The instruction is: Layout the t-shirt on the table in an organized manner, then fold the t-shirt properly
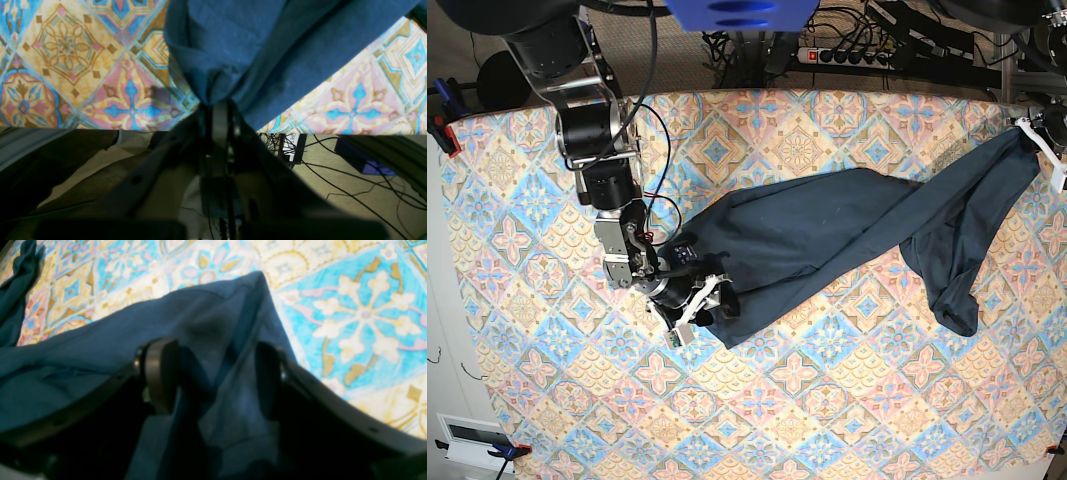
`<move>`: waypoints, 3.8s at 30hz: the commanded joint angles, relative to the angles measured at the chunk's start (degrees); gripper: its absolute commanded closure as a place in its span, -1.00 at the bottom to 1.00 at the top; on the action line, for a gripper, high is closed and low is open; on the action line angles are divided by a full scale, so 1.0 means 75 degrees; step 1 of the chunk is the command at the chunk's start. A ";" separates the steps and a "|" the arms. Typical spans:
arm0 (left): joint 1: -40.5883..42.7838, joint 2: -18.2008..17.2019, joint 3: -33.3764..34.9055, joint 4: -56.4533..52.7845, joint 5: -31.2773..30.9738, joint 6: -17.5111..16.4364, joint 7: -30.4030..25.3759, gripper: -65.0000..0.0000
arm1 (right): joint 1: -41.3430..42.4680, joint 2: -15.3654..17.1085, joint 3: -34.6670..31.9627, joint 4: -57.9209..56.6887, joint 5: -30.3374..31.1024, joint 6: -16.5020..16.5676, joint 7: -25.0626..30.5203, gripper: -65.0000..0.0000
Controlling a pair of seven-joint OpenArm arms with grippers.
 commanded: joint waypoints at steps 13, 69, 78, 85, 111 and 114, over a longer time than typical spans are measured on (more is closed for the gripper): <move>-0.0017 -0.0197 -0.0108 0.0102 -0.0032 -0.0003 -0.0297 1.00 | 0.0269 -0.0027 -0.0013 0.0107 0.0140 0.0085 0.0160 0.98; -0.0814 0.0002 -0.0084 0.0090 -0.0008 -0.0003 -0.0261 1.00 | -0.1630 0.0595 0.1124 0.3858 0.0797 0.0771 -0.2407 0.22; -0.0837 0.0002 -0.0084 0.0090 -0.0020 -0.0003 -0.0297 1.00 | -0.1630 0.0595 0.1136 0.3928 0.0809 0.0771 -0.3462 0.99; -0.1716 0.0260 -0.0120 0.0090 0.0027 -0.0003 -0.0308 1.00 | -0.1630 0.0595 0.2120 0.4550 0.0820 0.0771 -0.3661 0.99; -1.0472 0.3027 -0.0061 -0.2149 0.1176 0.0067 -0.0320 1.00 | 0.3715 0.2025 0.2601 0.3624 0.2848 0.0771 -0.3591 0.99; -1.1258 0.3027 -0.0061 -0.2759 0.1187 0.0067 -0.0601 1.00 | 0.4407 0.2189 0.2613 0.3248 0.2848 0.0771 -0.3591 0.99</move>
